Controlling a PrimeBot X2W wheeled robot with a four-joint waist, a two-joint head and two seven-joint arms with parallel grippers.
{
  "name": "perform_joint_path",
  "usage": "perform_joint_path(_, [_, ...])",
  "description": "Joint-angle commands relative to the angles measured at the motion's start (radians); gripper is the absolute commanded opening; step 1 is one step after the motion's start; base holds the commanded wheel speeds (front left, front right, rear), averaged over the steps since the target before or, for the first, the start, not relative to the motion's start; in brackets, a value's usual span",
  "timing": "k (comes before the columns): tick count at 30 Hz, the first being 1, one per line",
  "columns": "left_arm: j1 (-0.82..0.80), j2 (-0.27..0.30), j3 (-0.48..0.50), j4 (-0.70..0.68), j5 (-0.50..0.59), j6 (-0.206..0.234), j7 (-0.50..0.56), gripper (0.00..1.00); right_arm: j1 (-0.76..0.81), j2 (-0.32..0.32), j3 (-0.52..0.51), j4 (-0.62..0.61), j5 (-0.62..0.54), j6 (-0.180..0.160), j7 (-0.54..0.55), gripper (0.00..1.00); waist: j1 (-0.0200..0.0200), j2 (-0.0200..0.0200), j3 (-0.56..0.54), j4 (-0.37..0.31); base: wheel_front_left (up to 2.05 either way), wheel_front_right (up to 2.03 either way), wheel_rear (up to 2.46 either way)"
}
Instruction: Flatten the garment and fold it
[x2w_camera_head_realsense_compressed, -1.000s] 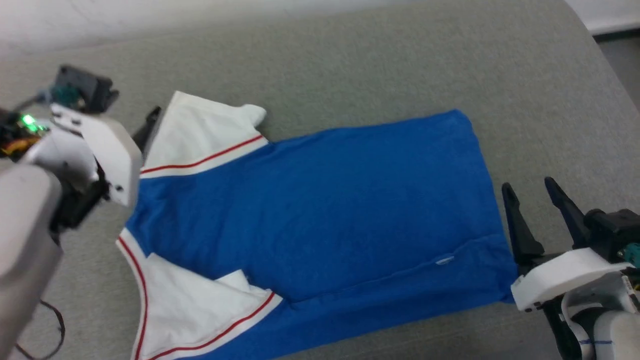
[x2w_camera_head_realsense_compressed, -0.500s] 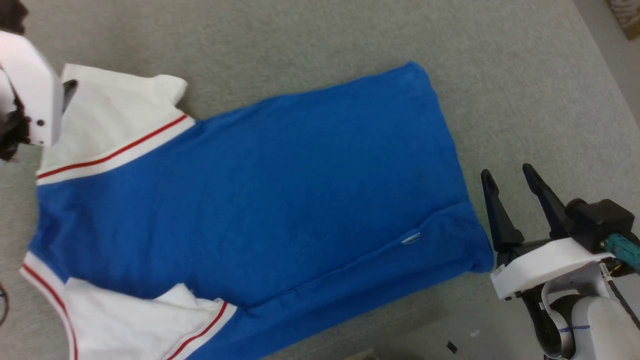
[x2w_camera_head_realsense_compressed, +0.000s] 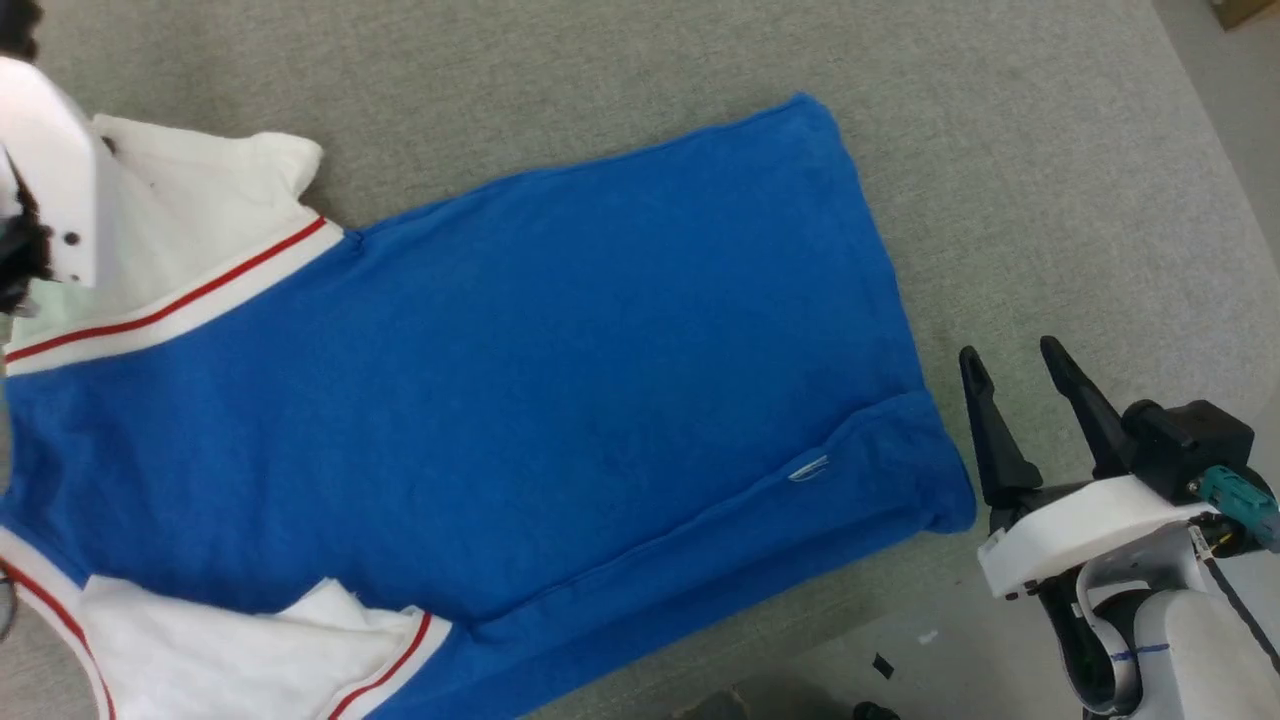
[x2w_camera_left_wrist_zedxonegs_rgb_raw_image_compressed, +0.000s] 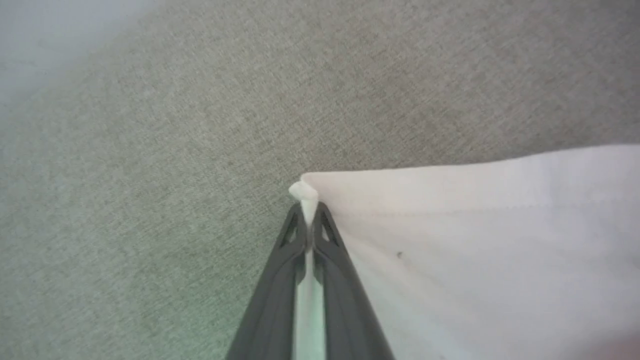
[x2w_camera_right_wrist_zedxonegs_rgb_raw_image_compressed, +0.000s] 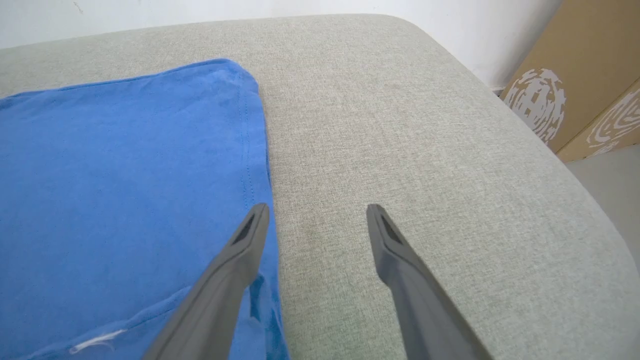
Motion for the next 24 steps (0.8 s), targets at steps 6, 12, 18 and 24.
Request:
perform_joint_path(6, [0.048, -0.034, -0.026, 0.014, 0.023, -0.007, -0.172, 0.0, -0.013, -0.022, -0.023, -0.006, -0.018, -0.002, 0.03, 1.0, 0.0, -0.0001, -0.081, 0.062, 0.0, 0.0, 0.0])
perform_joint_path(12, [0.091, -0.099, -0.039, 0.003, 0.051, 0.007, -0.343, 0.0, 0.014, -0.089, -0.074, -0.056, -0.003, -0.002, 0.114, 1.0, 0.0, -0.0001, -0.173, 0.158, 0.0, 0.0, 0.0])
perform_joint_path(18, [0.136, -0.154, -0.067, -0.059, 0.098, 0.031, -0.492, 0.0, 0.005, -0.223, -0.046, -0.096, 0.041, -0.002, 0.304, 1.0, 0.0, -0.0001, -0.229, 0.257, 0.0, 0.0, 0.0])
perform_joint_path(24, [0.205, -0.182, -0.097, -0.193, 0.148, 0.086, -0.593, 0.0, -0.097, -0.383, 0.024, -0.088, 0.126, -0.002, 0.459, 1.0, 0.0, -0.0001, -0.212, 0.338, 0.0, 0.0, 0.0])
